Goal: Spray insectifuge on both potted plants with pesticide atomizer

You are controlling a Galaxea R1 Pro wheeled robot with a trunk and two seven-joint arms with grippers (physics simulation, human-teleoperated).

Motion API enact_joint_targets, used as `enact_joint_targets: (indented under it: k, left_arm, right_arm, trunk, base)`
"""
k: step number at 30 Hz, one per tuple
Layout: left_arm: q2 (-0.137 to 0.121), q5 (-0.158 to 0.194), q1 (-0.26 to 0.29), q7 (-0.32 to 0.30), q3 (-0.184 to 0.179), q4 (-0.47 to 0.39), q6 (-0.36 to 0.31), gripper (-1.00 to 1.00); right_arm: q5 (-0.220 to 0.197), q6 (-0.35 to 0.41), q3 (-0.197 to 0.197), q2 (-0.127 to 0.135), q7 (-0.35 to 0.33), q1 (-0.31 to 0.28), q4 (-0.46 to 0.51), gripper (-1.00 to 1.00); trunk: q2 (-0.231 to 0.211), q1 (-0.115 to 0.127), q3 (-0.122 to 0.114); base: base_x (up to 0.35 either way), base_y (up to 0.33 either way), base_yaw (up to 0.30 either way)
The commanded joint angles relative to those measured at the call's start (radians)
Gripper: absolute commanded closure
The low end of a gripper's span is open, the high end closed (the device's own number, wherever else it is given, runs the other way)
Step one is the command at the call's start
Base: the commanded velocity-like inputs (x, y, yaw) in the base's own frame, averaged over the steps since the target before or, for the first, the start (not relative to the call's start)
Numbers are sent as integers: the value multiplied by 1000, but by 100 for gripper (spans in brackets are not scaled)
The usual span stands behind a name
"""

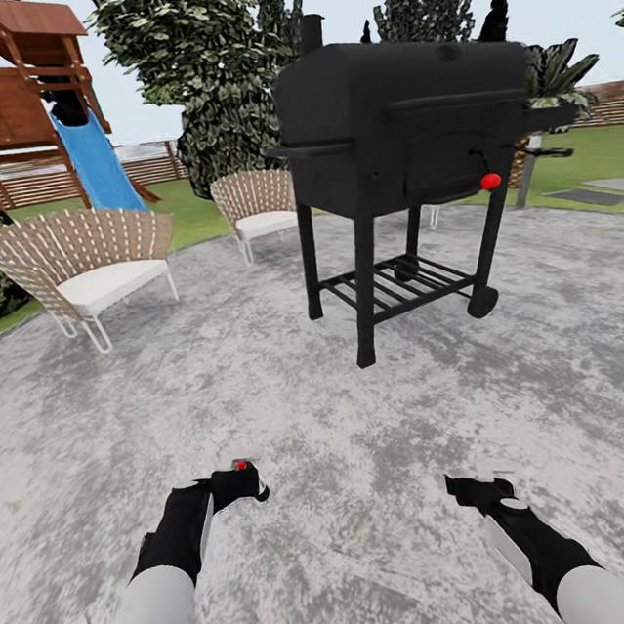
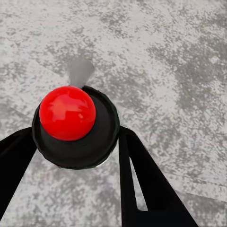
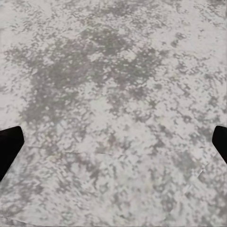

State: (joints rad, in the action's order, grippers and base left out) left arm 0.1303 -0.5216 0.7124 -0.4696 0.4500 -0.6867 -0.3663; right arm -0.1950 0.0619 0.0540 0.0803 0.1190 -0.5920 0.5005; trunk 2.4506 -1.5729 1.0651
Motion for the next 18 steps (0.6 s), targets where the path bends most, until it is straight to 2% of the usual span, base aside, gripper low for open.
enact_joint_targets:
  k: [1, 4, 10, 18]
  left_arm:
    - [2, -8, 1, -9, 7, -2, -3, 100]
    - [2, -8, 1, -9, 7, -2, -3, 100]
    - [2, -8, 1, -9, 7, -1, -3, 100]
    - [2, -8, 1, -9, 7, -2, -3, 100]
  right_arm:
    - [-9, 6, 6, 1, 7, 0, 3, -100]
    - [-9, 6, 5, 1, 6, 0, 1, -100]
    - [-9, 6, 4, 1, 5, 0, 1, -100]
    - [-9, 6, 4, 1, 5, 0, 1, -100]
  trunk:
    - [0, 0, 1]
    - [0, 0, -1]
    - [0, 0, -8]
    - [0, 0, -17]
  base:
    - [249, 223, -22]
    - [250, 224, -94]
    - [215, 204, -215]
    - [38, 42, -245]
